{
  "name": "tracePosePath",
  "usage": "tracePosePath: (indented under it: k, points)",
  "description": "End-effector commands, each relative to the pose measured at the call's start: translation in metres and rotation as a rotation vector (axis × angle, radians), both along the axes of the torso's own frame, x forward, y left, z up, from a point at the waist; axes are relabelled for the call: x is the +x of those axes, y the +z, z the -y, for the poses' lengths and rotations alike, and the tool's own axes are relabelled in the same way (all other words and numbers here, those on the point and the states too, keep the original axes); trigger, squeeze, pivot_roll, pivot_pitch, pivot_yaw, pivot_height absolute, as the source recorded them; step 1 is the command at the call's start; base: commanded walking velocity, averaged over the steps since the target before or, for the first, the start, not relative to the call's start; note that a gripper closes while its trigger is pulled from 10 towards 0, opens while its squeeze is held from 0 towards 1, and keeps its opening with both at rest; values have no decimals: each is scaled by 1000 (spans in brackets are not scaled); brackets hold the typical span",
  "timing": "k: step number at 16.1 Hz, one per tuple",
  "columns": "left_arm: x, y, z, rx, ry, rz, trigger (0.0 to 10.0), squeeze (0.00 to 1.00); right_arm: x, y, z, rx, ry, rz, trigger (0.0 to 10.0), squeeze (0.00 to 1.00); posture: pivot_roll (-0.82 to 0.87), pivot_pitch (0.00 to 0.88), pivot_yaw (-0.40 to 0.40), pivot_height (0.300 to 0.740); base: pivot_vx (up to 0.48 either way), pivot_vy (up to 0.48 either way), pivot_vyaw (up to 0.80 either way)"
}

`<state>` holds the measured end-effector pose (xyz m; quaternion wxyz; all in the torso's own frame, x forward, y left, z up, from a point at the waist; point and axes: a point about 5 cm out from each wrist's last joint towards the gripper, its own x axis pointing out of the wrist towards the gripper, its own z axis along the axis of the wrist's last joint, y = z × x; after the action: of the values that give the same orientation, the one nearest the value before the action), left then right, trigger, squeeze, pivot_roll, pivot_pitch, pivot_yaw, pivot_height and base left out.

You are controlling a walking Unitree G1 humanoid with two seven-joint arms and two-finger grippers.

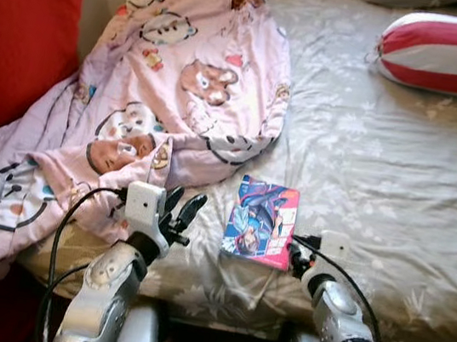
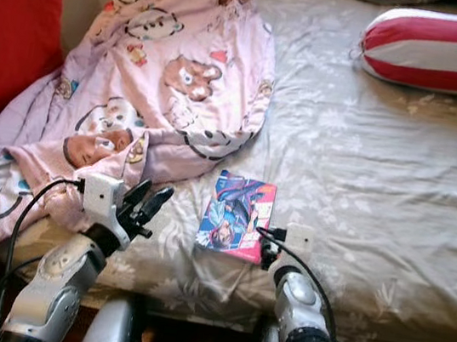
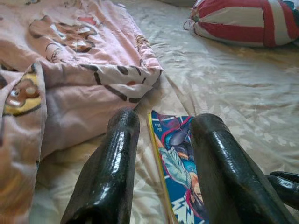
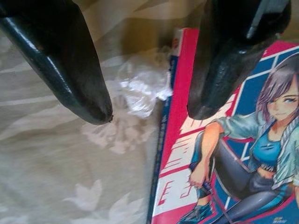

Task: Clean up the room

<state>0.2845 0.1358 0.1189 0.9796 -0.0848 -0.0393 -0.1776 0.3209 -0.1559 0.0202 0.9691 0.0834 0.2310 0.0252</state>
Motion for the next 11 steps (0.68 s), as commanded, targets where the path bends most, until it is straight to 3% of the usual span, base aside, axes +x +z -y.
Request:
tracePosePath:
  k: [1, 2, 11]
  points:
    - [-5, -2, -4, -4, 20, -16, 10000, 0, -3, -5, -3, 16, 1, -31, 6824, 0, 129, 213, 54, 587, 0, 0, 0]
    - [-9, -3, -3, -2, 18, -24, 10000, 0, -3, -5, -4, 25, 5, -31, 0, 0, 136, 212, 50, 587, 0, 0, 0]
    - [-16, -2, -4, 0, 24, -52, 10000, 0, 0, -3, -6, 25, 22, -49, 0, 0, 143, 220, 46, 587, 0, 0, 0]
